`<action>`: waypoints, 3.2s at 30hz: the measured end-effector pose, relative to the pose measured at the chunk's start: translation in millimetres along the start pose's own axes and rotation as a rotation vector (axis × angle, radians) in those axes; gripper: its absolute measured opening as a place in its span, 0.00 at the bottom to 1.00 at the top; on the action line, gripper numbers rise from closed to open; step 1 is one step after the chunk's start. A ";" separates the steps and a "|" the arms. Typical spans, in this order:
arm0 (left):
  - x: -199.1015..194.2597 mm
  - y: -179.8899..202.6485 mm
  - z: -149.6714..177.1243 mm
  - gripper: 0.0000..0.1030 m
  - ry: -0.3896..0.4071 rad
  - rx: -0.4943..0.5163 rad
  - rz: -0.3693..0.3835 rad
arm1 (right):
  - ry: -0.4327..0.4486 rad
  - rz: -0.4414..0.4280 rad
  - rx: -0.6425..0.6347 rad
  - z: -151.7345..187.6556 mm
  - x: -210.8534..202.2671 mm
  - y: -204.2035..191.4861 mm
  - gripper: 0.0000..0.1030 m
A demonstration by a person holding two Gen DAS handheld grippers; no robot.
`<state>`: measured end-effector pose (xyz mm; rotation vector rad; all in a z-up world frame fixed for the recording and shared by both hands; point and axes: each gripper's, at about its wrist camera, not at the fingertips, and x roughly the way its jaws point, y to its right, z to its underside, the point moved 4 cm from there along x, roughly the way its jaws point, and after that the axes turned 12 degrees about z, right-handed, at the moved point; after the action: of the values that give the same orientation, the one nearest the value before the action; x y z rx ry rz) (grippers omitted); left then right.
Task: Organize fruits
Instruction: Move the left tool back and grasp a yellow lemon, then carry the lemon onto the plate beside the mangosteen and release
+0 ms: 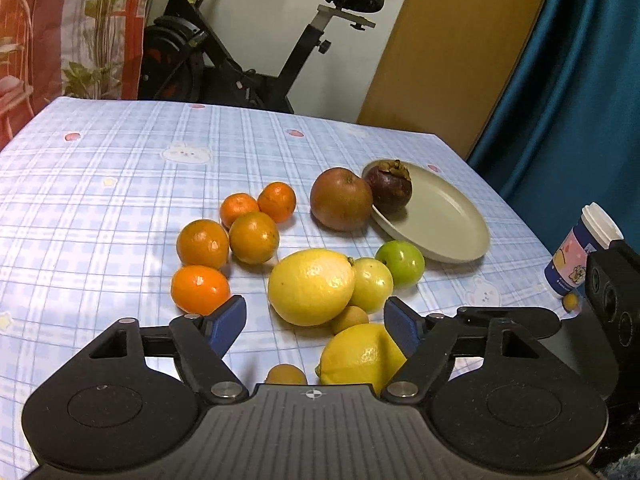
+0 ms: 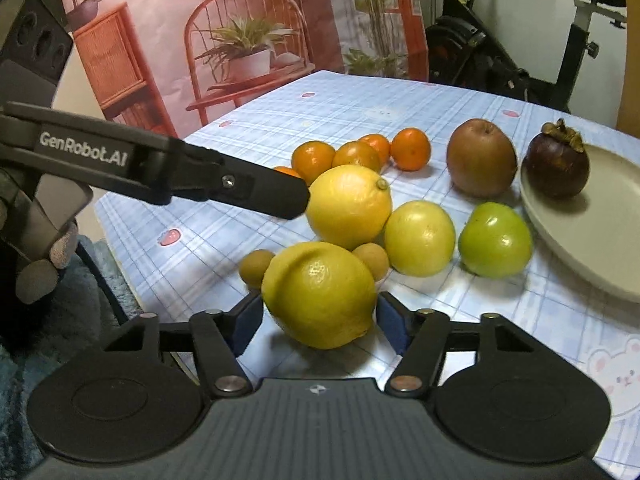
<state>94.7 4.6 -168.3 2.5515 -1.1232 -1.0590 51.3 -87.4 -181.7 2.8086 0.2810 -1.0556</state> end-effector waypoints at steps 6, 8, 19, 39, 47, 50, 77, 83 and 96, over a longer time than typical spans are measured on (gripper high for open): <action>5.6 14.8 3.8 0.66 -0.045 0.043 0.071 | 0.005 -0.002 0.002 0.3 -1.7 0.1 0.62; 9.6 19.6 6.0 0.66 -0.069 0.067 0.081 | 0.007 0.000 0.002 -0.3 -1.7 -0.1 0.62; 24.2 8.4 14.3 0.61 -0.137 -0.050 0.169 | 0.031 0.021 0.016 -2.4 -7.5 3.6 0.61; 32.2 5.7 15.6 0.60 -0.155 -0.077 0.185 | -0.046 0.002 0.031 2.7 -3.0 7.2 0.58; 21.6 24.0 -11.1 0.60 -0.096 0.012 0.213 | 0.030 0.030 0.055 -6.0 -21.9 14.2 0.57; 25.3 34.1 -27.2 0.60 -0.084 0.038 0.220 | 0.074 0.048 0.077 -12.2 -32.6 22.5 0.57; 152.6 61.0 -92.8 0.61 -0.203 0.106 0.159 | 0.072 0.214 0.245 -31.0 3.8 144.7 0.58; 155.6 56.7 -96.3 0.62 -0.202 0.135 0.120 | 0.062 0.190 0.282 -35.2 15.6 146.9 0.58; 154.2 52.8 -97.7 0.61 -0.193 0.166 0.087 | 0.067 0.205 0.302 -47.1 28.8 141.0 0.59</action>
<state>200.8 -152.8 -158.9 2.5375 -1.4131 -1.2617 133.4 -212.5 -157.9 3.0550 -0.1729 -1.0351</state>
